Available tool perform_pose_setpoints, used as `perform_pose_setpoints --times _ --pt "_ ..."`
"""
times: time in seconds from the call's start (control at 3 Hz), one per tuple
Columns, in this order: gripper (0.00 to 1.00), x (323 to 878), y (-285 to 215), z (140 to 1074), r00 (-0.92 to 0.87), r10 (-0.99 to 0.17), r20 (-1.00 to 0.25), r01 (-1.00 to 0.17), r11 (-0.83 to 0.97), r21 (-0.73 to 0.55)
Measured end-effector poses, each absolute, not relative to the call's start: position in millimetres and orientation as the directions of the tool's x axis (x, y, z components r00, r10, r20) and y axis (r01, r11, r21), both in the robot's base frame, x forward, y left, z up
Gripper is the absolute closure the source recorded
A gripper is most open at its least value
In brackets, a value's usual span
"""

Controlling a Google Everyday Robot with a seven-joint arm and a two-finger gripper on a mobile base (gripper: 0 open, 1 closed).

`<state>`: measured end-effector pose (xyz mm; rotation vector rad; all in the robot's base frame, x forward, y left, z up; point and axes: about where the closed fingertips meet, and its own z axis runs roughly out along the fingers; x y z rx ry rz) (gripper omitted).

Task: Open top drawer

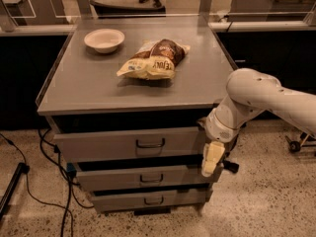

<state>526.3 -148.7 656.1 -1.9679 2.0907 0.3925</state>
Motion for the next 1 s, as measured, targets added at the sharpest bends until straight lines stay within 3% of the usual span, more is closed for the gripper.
perform_pose_setpoints --times 1.0 --pt "0.00 468 -164 673 -0.078 -0.939 -0.336 -0.978 0.007 0.208"
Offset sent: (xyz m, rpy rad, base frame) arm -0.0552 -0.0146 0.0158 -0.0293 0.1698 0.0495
